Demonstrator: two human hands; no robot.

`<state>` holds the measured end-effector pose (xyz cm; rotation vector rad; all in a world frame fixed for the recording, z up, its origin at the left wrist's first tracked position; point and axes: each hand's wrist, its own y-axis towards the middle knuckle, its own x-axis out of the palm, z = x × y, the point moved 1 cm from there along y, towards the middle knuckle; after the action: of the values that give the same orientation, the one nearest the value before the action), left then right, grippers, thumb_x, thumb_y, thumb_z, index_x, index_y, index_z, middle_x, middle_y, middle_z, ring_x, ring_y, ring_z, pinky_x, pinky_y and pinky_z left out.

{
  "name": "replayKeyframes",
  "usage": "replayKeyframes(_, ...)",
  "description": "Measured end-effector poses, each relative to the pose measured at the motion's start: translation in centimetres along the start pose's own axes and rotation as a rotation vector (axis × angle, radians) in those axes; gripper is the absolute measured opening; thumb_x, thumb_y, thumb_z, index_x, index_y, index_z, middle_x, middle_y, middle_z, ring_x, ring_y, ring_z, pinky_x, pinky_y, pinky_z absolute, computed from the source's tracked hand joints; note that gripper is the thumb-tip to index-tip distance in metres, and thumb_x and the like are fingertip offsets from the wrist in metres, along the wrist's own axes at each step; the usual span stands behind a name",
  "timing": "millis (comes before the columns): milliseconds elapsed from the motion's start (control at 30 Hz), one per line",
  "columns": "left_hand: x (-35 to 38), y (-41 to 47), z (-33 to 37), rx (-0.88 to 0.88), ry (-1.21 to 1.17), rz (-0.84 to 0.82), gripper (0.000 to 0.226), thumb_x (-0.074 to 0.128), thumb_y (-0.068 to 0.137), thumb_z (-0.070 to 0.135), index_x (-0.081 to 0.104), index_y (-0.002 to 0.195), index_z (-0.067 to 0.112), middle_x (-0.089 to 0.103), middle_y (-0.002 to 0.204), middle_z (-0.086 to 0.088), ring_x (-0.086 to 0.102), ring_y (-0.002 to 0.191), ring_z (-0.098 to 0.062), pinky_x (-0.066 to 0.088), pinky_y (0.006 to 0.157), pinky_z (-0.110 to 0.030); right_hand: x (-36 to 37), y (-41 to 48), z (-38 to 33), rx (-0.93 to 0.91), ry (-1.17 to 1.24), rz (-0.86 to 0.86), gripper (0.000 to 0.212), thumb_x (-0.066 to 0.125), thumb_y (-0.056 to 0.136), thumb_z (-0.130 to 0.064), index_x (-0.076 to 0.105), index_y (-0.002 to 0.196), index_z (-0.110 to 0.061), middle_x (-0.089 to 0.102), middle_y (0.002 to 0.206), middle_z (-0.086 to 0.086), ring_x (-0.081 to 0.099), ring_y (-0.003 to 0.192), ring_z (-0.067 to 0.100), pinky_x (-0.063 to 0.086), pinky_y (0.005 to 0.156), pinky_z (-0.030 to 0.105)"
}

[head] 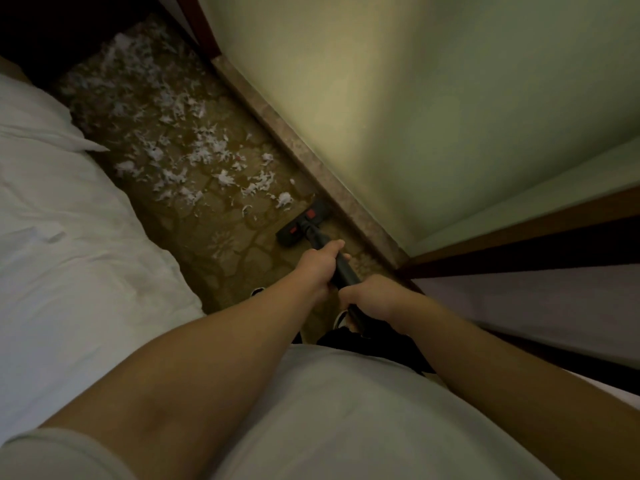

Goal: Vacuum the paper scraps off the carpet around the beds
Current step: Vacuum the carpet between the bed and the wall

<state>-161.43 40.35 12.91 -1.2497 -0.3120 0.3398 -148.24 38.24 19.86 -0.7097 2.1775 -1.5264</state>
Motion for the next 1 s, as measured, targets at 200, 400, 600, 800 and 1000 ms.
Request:
replayKeyframes(200,-1.8,1.2,3.7,0.047,0.017,-0.012,0.049,0.069,0.095,0.031,0.046,0.132,0.009,0.072,0.097,-0.007,0.068,0.093,-0.027,0.057,0.085,-0.045,0.9,1.4,-4.0,0.007,0.013,0.02,0.014,0.068,0.086,-0.014,0.07,0.089,0.0,0.068,0.062,0.01,0.063,0.044,0.02,0.049,0.046,0.023)
replayKeyframes(400,-6.7,3.4,10.2,0.056,0.014,0.005,0.062,0.069,0.095,0.032,0.04,0.145,0.009,0.072,0.094,-0.007,0.068,0.09,-0.027,0.058,0.082,-0.044,4.3,5.1,-11.1,0.018,0.015,0.013,0.026,0.071,0.082,-0.018,0.072,0.1,0.001,0.075,0.079,0.016,0.071,0.064,0.029,0.058,0.061,0.034)
replayKeyframes(600,-14.3,5.6,18.5,0.009,0.04,0.02,0.042,0.067,0.097,0.031,0.04,0.123,0.013,0.071,0.1,-0.008,0.067,0.095,-0.028,0.057,0.087,-0.047,9.5,8.2,-20.6,0.044,-0.011,0.004,0.017,0.069,0.083,-0.015,0.072,0.087,0.001,0.071,0.065,0.013,0.066,0.053,0.025,0.054,0.053,0.028)
replayKeyframes(800,-22.0,7.4,27.6,0.021,0.04,0.054,0.041,0.065,0.098,0.03,0.052,0.129,0.006,0.07,0.093,-0.006,0.065,0.086,-0.026,0.056,0.079,-0.043,14.9,12.0,-30.9,0.029,-0.027,-0.032,0.013,0.068,0.087,-0.013,0.07,0.087,0.0,0.07,0.057,0.007,0.065,0.045,0.019,0.051,0.045,0.023)
replayKeyframes(1000,-27.0,8.8,32.4,0.042,-0.013,0.104,0.042,0.066,0.098,0.029,0.049,0.131,0.009,0.069,0.095,-0.007,0.066,0.087,-0.025,0.056,0.07,-0.042,18.3,15.0,-36.3,0.009,-0.056,-0.063,0.013,0.069,0.083,-0.013,0.07,0.085,0.0,0.072,0.07,0.012,0.07,0.06,0.026,0.056,0.054,0.029)
